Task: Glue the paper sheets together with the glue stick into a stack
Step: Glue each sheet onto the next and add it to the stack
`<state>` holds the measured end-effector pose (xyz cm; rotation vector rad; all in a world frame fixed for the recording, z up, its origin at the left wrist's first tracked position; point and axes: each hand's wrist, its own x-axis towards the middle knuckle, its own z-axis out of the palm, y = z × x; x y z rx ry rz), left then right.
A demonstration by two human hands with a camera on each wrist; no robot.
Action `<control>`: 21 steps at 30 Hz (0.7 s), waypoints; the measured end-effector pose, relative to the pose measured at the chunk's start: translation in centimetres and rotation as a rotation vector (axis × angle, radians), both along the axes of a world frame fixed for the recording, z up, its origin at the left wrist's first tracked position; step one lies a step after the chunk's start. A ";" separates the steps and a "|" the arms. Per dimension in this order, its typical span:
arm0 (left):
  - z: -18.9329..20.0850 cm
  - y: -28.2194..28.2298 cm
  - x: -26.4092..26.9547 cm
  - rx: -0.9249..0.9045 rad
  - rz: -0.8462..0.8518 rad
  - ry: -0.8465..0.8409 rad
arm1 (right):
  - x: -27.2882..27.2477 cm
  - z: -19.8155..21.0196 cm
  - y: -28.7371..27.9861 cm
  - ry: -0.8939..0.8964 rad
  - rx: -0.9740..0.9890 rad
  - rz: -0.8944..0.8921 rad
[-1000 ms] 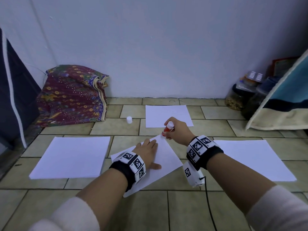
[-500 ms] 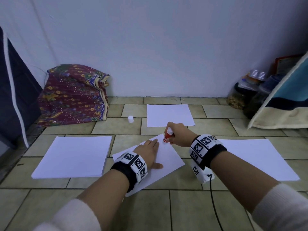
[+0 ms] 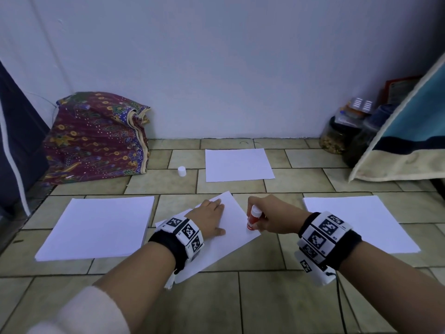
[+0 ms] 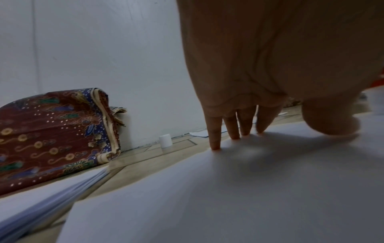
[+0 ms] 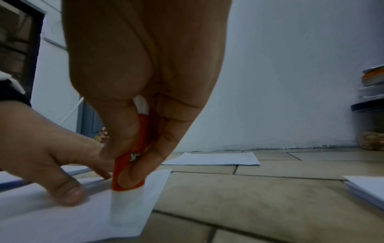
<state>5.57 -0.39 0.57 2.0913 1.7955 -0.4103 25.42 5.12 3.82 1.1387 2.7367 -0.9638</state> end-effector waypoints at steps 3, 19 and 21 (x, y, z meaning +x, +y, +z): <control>0.7 0.3 -0.2 -0.019 -0.040 -0.033 | 0.5 0.3 0.6 -0.015 -0.063 -0.035; -0.2 -0.6 0.1 0.110 -0.125 -0.064 | 1.2 -1.5 4.1 0.775 -0.783 -0.735; 0.2 -0.4 0.3 0.098 -0.116 -0.016 | 0.2 -1.6 4.1 0.734 -0.611 -0.730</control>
